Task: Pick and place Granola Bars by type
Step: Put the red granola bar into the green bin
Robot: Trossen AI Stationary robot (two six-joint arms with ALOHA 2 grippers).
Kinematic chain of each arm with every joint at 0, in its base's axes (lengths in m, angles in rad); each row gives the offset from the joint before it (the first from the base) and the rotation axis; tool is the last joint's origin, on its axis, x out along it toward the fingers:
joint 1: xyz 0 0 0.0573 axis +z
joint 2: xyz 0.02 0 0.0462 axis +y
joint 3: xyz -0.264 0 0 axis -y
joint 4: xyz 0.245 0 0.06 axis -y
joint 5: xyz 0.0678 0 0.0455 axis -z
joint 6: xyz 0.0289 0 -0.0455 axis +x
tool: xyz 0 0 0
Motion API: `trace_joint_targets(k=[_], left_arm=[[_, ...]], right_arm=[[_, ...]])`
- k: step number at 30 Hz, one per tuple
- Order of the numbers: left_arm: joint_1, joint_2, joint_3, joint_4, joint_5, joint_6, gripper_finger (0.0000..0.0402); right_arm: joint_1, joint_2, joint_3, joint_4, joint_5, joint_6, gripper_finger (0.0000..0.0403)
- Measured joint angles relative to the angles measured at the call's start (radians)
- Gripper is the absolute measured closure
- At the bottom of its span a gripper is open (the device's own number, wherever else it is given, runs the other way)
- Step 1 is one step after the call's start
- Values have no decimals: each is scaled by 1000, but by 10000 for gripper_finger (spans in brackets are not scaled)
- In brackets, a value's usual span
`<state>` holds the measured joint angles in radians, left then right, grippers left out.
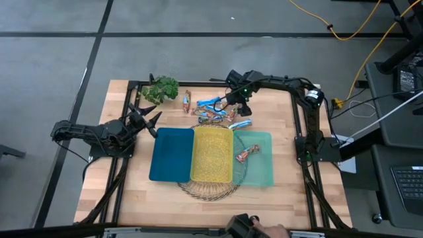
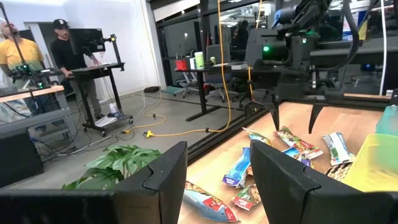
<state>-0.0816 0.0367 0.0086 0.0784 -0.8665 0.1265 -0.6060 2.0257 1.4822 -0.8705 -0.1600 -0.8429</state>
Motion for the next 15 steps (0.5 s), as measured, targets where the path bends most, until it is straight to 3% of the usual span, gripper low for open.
trace_joint_targets(k=[15], left_arm=[[0, 0, 0, 0, 0, 0, 233]], right_arm=[[-1, 83, 0, 23, 0, 0, 83]])
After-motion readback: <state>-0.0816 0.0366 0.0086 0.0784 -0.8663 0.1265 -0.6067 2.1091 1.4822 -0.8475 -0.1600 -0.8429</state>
